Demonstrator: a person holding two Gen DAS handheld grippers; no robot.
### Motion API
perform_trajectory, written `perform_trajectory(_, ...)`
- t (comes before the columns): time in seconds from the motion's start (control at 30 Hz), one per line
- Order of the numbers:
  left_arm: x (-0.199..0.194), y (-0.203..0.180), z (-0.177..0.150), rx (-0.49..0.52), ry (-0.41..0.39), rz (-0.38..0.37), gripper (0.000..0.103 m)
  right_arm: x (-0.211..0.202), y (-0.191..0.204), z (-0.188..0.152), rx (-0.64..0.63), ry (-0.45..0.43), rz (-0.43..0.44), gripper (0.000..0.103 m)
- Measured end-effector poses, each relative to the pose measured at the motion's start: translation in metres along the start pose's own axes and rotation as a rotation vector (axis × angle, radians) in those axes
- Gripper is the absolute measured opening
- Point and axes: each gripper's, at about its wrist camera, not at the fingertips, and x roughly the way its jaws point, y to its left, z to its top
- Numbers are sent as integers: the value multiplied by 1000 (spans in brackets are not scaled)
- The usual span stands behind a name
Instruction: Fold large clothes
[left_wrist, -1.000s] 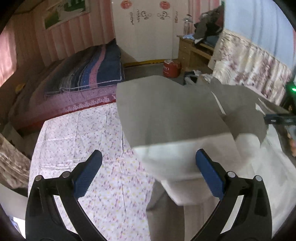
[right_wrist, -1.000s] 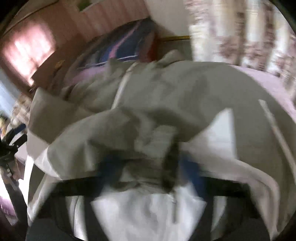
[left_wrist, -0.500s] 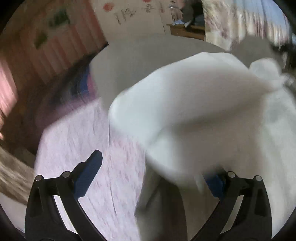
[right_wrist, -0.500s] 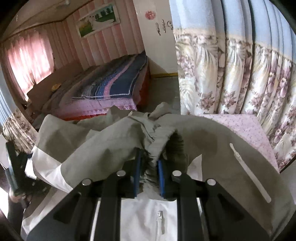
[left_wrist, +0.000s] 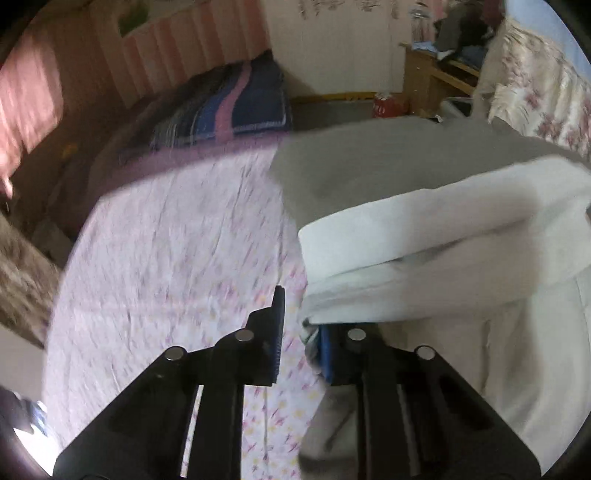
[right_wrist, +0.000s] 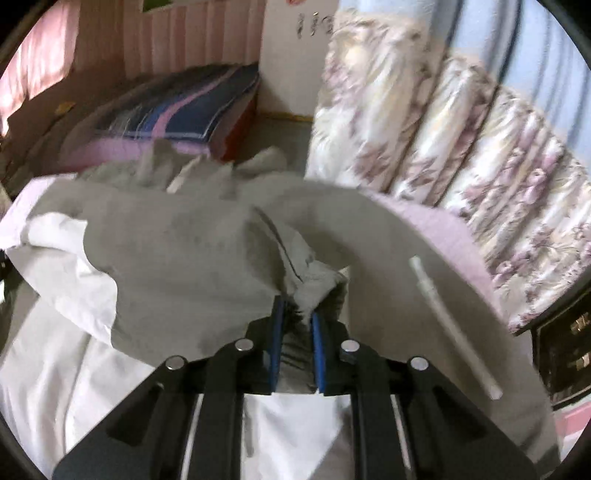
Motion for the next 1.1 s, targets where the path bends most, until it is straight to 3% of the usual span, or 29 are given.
perform_trajectory(0.07, 0, 19, -8, -67, 3, -60, 17, -3, 1, 1, 20, -5, 44, 14)
perform_trajectory(0.13, -9, 17, -18, -80, -20, -52, 13, -4, 0, 4, 23, -6, 88, 14)
perform_trajectory(0.3, -28, 31, -39, -132, -13, -138, 9, 26, -17, -4, 30, 87, 146, 15)
perform_trajectory(0.4, -17, 20, -42, -79, 16, -110, 9, 54, -28, -2, 41, 130, 107, 28)
perform_trajectory(0.47, -19, 9, -41, -22, 3, -65, 11, 51, -32, -1, 46, 123, 117, 30)
perform_trajectory(0.53, -23, 11, -38, -18, -9, -29, 35, 40, -34, 3, 30, 99, 111, 38)
perform_trajectory(0.57, -30, 17, -40, -23, -9, -17, 43, 29, -39, 4, 44, 76, 129, 39)
perform_trajectory(0.63, -44, 28, -41, -36, -24, -3, 68, 9, -48, 5, 69, 33, 183, 40)
perform_trajectory(0.73, -80, 39, -36, -32, -82, 22, 84, -14, -49, 10, 55, -47, 172, 44)
perform_trajectory(0.83, -100, 34, -15, -22, -138, 17, 93, -17, -29, 10, -3, -56, 244, 44)
perform_trajectory(0.9, -102, 16, 8, -1, -161, -46, 92, -4, -10, 7, -50, -21, 247, 44)
perform_trajectory(0.97, -92, -4, 24, 37, -163, -107, 84, 11, 4, 2, -99, 27, 216, 43)
perform_trajectory(1.03, -66, -32, 39, 89, -104, -153, 49, 23, 12, -5, -131, 67, 175, 41)
perform_trajectory(1.1, -39, -51, 46, 112, -27, -163, 31, 35, 11, -7, -146, 88, 131, 34)
